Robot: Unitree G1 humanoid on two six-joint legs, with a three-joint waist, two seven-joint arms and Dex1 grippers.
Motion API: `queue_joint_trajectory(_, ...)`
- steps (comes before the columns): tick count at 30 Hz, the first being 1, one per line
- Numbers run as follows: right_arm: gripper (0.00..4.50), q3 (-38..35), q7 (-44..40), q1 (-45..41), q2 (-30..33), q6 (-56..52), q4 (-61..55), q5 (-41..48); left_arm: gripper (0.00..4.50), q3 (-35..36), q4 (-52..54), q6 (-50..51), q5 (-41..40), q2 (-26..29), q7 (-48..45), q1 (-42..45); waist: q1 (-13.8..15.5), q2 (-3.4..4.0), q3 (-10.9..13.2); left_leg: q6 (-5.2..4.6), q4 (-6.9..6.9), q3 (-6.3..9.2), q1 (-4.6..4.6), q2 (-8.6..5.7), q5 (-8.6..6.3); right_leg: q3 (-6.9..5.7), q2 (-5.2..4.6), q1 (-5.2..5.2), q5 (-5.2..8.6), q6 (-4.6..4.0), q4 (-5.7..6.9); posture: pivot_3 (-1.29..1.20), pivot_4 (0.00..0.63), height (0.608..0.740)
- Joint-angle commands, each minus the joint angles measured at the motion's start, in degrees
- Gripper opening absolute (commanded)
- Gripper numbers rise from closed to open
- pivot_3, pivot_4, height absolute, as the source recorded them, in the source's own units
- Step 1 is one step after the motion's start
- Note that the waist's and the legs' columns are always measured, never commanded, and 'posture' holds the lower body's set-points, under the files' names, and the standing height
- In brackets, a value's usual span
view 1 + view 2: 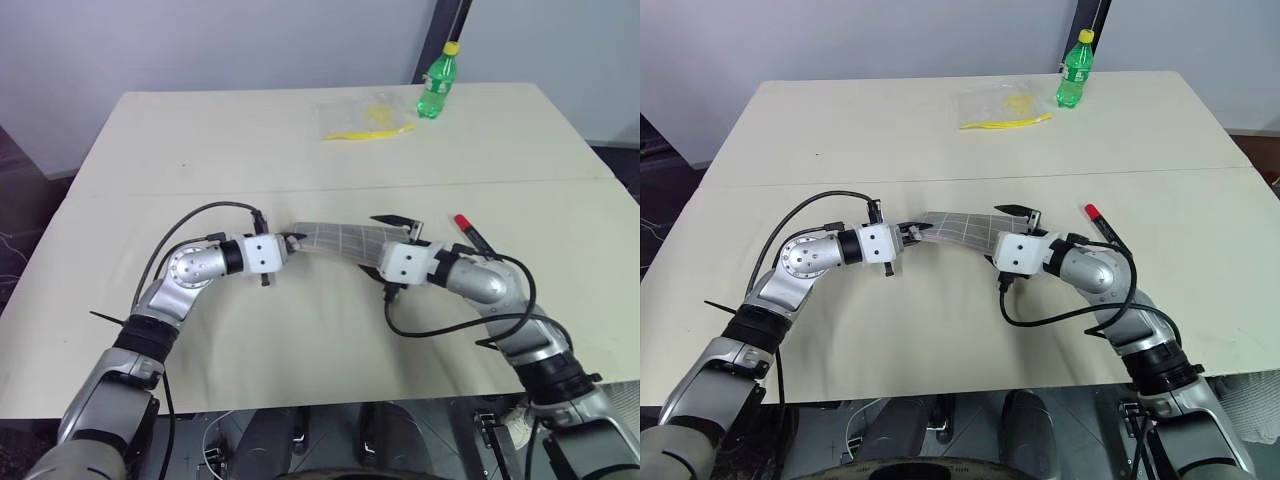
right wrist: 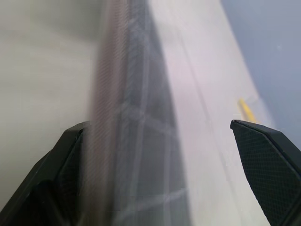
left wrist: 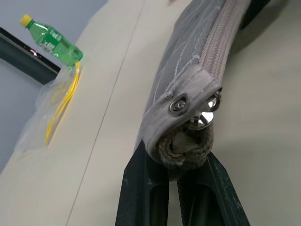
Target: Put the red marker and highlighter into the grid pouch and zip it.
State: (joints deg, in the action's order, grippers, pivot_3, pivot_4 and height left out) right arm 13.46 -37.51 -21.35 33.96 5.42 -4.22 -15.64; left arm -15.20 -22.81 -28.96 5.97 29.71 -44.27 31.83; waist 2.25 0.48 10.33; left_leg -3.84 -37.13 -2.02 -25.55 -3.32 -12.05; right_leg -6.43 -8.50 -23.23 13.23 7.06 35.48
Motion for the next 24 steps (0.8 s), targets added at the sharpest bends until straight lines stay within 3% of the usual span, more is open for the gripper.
queue_joint_trajectory(1, 3.94, 1.7, 0.4, -1.3, -1.9, -0.9, -1.6, -1.3, 0.00, 0.5, 3.2, 0.9, 0.0, -0.5, 0.4, -0.3, 0.0, 0.00, 0.0, 0.00, 0.00, 0.00, 0.00, 0.00, 0.00, 0.00, 0.00, 0.00, 0.00, 0.00, 0.00, 0.00, 0.150, 0.740)
queue_joint_trajectory(3, 3.16, 2.0, 0.9, -1.6, -2.2, -1.3, -1.1, -2.5, 0.00, 0.6, 3.8, 1.5, -0.1, -0.8, 0.4, -0.4, 0.0, 0.00, 0.0, 0.00, 0.00, 0.00, -0.01, 0.00, 0.00, 0.00, 0.02, -0.01, 0.00, 0.00, 0.00, 0.00, 0.150, 0.740)
queue_joint_trajectory(9, 0.03, 1.0, 1.1, -0.8, -2.7, -2.6, -0.2, -1.7, 0.00, 1.6, 4.8, 2.2, -0.7, -0.9, 1.1, -0.4, -0.1, 0.00, 0.0, 0.00, 0.00, 0.00, 0.00, -0.01, 0.00, 0.01, 0.03, -0.01, 0.00, 0.00, 0.00, 0.00, 0.150, 0.740)
queue_joint_trajectory(20, 0.03, -10.1, 3.3, -3.7, -13.0, -25.3, -6.8, 16.6, 0.00, 10.2, 4.6, 5.4, -8.5, -3.3, 5.7, 0.6, 0.0, 0.00, 0.0, 0.01, 0.01, 0.00, 0.01, 0.00, 0.01, 0.02, 0.01, -0.03, -0.01, -0.01, 0.06, 0.00, 0.150, 0.740)
queue_joint_trajectory(24, 0.03, -12.3, 4.7, -3.8, -14.2, -31.5, -9.0, 20.4, 0.00, 13.1, 5.2, 6.3, -11.8, -3.2, 6.3, 0.8, -0.1, 0.00, 0.0, 0.01, 0.01, 0.00, 0.01, 0.00, 0.00, 0.02, 0.00, -0.03, -0.01, -0.02, 0.05, 0.00, 0.150, 0.740)
